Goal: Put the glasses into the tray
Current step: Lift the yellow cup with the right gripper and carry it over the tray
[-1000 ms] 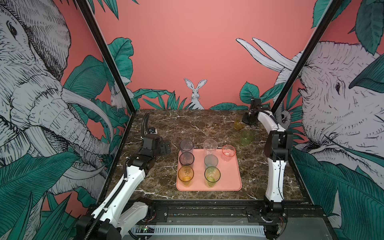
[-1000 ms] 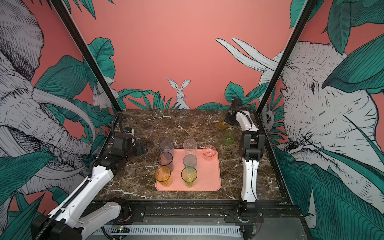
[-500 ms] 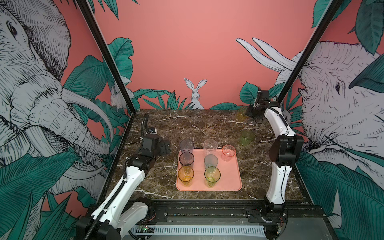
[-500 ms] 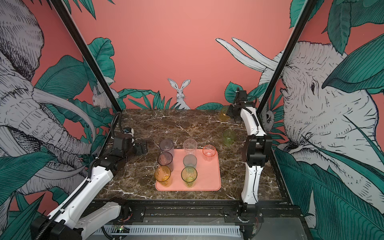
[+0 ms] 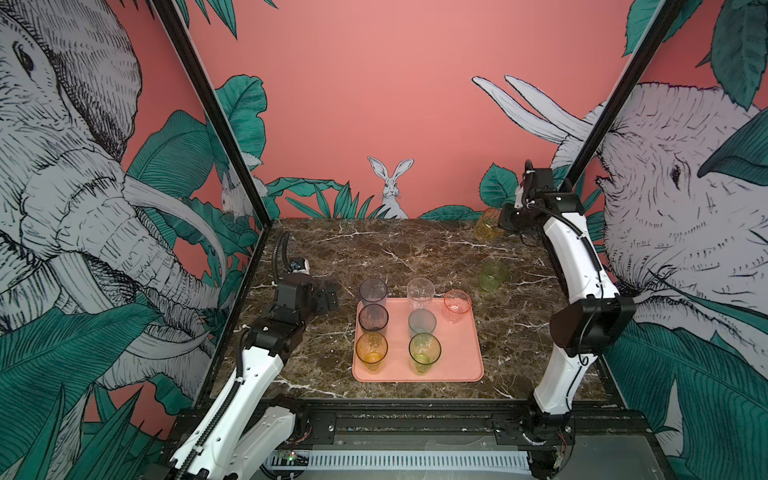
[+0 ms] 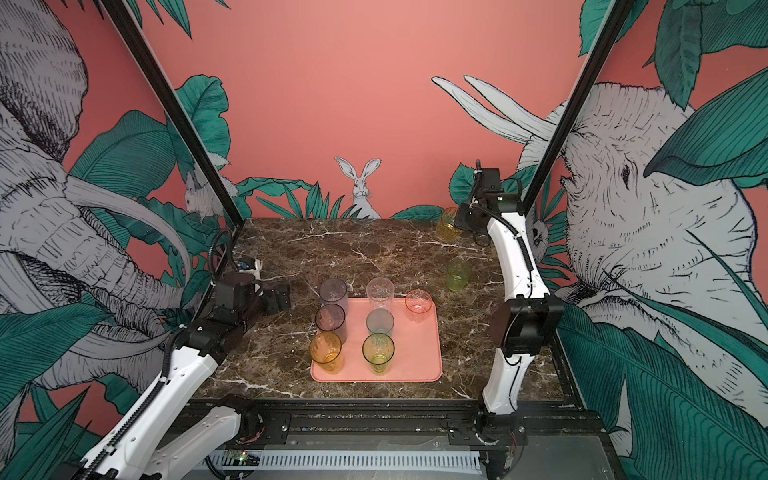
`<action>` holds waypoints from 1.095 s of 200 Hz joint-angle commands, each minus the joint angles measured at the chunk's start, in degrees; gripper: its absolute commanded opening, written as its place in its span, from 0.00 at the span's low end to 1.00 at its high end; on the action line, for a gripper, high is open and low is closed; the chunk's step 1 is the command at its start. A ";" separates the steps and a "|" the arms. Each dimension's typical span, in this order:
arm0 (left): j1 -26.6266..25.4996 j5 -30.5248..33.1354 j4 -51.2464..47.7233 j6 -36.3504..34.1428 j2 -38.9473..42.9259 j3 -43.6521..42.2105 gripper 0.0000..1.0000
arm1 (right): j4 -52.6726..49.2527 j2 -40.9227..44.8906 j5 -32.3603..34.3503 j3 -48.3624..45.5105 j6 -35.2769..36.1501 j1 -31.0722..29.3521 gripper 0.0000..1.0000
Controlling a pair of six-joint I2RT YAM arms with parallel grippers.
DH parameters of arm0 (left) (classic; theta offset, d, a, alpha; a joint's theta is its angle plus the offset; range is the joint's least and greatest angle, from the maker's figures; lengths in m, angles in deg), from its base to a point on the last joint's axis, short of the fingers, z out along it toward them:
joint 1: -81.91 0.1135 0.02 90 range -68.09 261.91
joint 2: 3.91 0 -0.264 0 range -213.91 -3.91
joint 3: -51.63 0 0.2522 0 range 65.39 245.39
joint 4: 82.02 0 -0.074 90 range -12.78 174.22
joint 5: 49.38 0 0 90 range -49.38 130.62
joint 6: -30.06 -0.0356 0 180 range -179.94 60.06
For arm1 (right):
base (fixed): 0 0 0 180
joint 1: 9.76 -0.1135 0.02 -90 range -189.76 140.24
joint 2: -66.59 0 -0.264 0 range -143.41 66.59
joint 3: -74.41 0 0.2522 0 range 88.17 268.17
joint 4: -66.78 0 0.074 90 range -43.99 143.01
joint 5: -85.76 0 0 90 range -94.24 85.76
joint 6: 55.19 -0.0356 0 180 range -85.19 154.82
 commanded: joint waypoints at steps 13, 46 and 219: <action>0.30 -0.07 -3.15 1.61 4.45 -2.48 0.99 | -5.70 7.42 2.53 -2.53 1.48 -1.72 0.00; 0.30 -0.69 -5.52 2.21 7.96 -3.55 0.99 | -7.85 13.15 2.45 -6.58 1.30 -3.86 0.00; 0.30 -3.89 -11.39 5.61 15.13 -5.39 0.99 | -12.02 29.26 7.17 -23.83 -2.34 -22.28 0.00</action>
